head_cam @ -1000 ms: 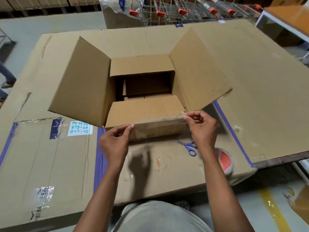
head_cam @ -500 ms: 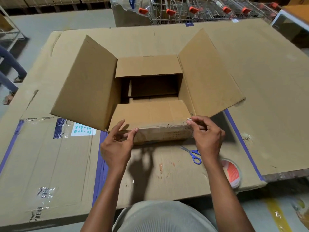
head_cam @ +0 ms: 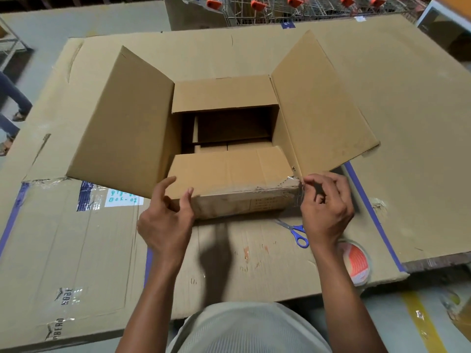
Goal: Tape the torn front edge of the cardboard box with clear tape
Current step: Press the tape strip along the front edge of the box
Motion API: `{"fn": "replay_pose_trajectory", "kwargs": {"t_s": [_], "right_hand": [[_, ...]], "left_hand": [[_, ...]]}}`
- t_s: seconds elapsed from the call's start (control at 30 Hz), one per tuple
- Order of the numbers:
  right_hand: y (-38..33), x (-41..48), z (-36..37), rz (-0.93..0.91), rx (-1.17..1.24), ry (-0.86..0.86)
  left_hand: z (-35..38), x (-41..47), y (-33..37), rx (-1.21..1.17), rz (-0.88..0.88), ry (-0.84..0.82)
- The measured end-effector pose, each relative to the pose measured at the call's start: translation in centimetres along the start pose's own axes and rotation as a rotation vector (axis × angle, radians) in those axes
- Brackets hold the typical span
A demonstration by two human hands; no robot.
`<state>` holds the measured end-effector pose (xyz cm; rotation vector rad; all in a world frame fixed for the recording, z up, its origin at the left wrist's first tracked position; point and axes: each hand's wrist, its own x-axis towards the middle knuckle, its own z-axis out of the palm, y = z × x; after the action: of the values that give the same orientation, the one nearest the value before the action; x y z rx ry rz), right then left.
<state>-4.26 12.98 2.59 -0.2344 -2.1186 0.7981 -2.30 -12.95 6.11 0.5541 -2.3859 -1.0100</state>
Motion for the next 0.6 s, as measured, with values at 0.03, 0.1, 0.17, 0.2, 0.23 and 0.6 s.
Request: {"fn": "replay_pose_trajectory", "kwargs": {"t_s": [0.03,0.1,0.17,0.2,0.23,0.6], "right_hand": [[-0.2,-0.1,-0.1,-0.051,0.019,0.002],[-1.4,-0.5,0.3,-0.225,0.107,-0.114],[-2.9,-1.4,1.5,-0.389,0.165,-0.284],[-3.4,-2.0,2.4,-0.449,0.147,-0.339],[-3.8,-2.4,3.1,-0.486,0.121,-0.371],[1.9,-0.2,1.5,-0.479,-0.051,-0.319]], "left_hand": [[0.2,-0.8,0.1,-0.062,0.165,0.044],[1.5,-2.0,0.2,-0.093,0.512,0.044],[3.8,-2.0,0.3,-0.044,0.817,-0.058],[5.0,-1.9,0.2,-0.009,0.917,-0.122],[6.1,-1.7,0.0,0.021,0.974,-0.187],[6.1,1.8,-5.5,0.078,1.05,-0.192]]}}
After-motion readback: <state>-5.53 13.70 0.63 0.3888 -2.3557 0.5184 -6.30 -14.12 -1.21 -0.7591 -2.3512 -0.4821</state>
